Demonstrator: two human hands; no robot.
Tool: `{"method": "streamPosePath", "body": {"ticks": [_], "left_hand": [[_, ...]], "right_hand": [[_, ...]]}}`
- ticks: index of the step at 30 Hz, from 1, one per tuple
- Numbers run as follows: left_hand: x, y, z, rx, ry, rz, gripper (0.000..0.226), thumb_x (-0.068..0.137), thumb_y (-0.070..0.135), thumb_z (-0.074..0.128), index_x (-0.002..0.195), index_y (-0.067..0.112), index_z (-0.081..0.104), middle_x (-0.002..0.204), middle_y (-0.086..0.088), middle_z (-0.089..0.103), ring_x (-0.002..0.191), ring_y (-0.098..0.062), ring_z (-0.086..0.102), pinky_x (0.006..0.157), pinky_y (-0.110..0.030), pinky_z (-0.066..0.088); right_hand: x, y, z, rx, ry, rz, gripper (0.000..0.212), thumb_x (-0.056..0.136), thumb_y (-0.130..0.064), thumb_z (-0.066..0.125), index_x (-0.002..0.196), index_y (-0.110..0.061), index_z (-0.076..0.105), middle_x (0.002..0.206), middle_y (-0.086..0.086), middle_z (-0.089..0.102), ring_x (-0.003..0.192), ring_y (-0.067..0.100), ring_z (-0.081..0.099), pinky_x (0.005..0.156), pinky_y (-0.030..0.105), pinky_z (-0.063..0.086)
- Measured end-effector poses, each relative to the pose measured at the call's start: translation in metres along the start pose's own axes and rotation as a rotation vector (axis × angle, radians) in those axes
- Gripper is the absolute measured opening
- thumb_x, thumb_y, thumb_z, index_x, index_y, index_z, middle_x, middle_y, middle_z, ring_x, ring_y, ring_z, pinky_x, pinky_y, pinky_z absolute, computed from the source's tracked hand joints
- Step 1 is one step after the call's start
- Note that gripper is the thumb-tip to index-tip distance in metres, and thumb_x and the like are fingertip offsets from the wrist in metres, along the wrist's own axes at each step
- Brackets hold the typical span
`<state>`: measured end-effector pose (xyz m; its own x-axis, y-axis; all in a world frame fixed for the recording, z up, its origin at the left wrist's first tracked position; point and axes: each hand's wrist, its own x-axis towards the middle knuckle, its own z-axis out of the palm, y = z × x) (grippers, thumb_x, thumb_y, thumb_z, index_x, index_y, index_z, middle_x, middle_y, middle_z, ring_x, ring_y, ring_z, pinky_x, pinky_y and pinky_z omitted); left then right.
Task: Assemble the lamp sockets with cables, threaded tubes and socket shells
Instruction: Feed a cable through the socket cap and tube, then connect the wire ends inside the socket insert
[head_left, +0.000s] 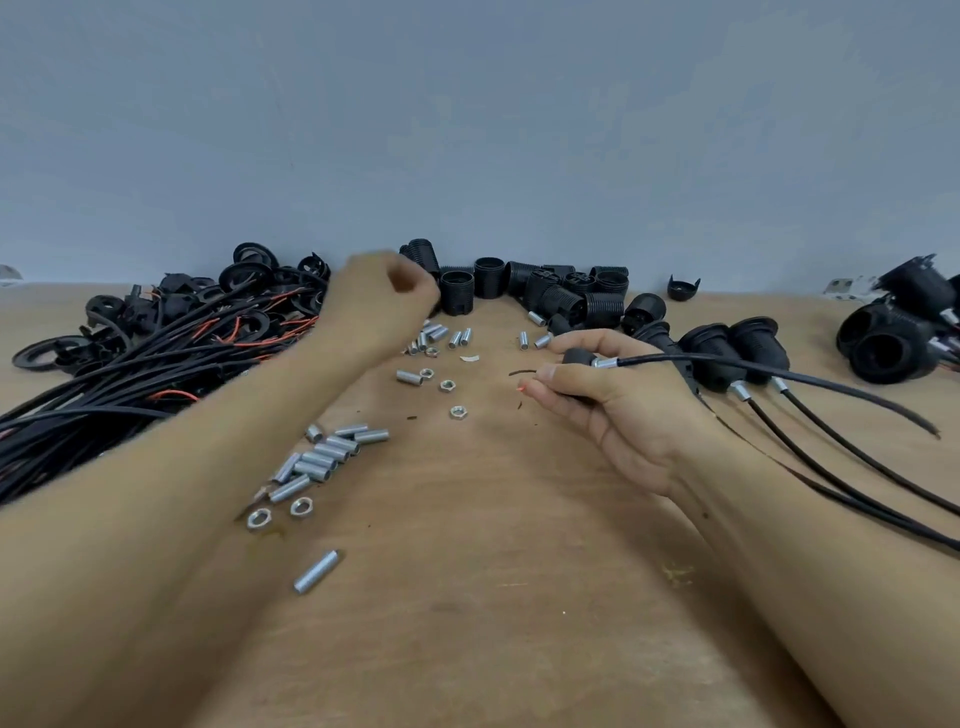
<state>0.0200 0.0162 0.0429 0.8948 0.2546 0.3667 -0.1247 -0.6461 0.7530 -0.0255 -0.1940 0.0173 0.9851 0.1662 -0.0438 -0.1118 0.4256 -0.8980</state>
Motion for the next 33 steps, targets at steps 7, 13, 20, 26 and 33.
{"method": "streamPosePath", "body": {"ticks": [7, 13, 20, 26, 33], "left_hand": [[0.089, -0.030, 0.040, 0.281, -0.017, -0.152, 0.059, 0.095, 0.045, 0.058, 0.142, 0.013, 0.044, 0.140, -0.014, 0.052, 0.132, -0.033, 0.043, 0.103, -0.040, 0.039], [0.084, -0.018, 0.041, 0.100, 0.202, -0.081, 0.046, 0.084, 0.027, 0.073, 0.122, 0.017, 0.051, 0.111, -0.006, 0.065, 0.101, -0.023, 0.060, 0.076, -0.030, 0.042], [-0.089, 0.026, 0.020, -0.467, 0.134, 0.252, 0.039, 0.066, 0.027, 0.080, 0.101, 0.034, 0.064, 0.096, 0.010, 0.071, 0.091, -0.009, 0.069, 0.078, -0.021, 0.054], [-0.126, 0.010, 0.023, -0.432, 0.002, 0.226, 0.040, 0.066, 0.008, 0.085, 0.097, 0.017, 0.061, 0.090, 0.012, 0.068, 0.089, -0.008, 0.066, 0.081, -0.023, 0.053], [-0.108, 0.017, 0.022, -1.255, -0.246, -0.319, 0.034, 0.077, 0.016, 0.077, 0.106, 0.018, 0.062, 0.089, -0.010, 0.072, 0.077, -0.023, 0.070, 0.070, -0.028, 0.058]], "right_hand": [[0.000, -0.001, -0.003, -0.042, -0.082, 0.010, 0.022, 0.080, 0.014, 0.068, 0.096, 0.000, 0.063, 0.070, 0.014, 0.069, 0.075, 0.032, 0.073, 0.066, 0.027, 0.059], [0.003, -0.003, -0.005, -0.008, -0.005, -0.042, 0.024, 0.080, 0.017, 0.065, 0.099, 0.001, 0.066, 0.071, 0.013, 0.067, 0.071, 0.027, 0.072, 0.065, 0.025, 0.057], [-0.002, -0.023, -0.007, 0.116, 0.003, -0.163, 0.027, 0.080, 0.013, 0.066, 0.103, 0.000, 0.062, 0.071, 0.013, 0.069, 0.074, 0.028, 0.072, 0.071, 0.028, 0.058], [-0.006, -0.020, -0.001, 0.074, -0.111, -0.272, 0.026, 0.080, 0.014, 0.065, 0.101, -0.002, 0.065, 0.073, 0.012, 0.066, 0.078, 0.026, 0.070, 0.076, 0.026, 0.057], [-0.010, -0.015, 0.004, -0.077, -0.172, -0.362, 0.026, 0.079, 0.011, 0.068, 0.100, -0.005, 0.066, 0.076, 0.011, 0.068, 0.080, 0.028, 0.071, 0.077, 0.027, 0.056]]}}
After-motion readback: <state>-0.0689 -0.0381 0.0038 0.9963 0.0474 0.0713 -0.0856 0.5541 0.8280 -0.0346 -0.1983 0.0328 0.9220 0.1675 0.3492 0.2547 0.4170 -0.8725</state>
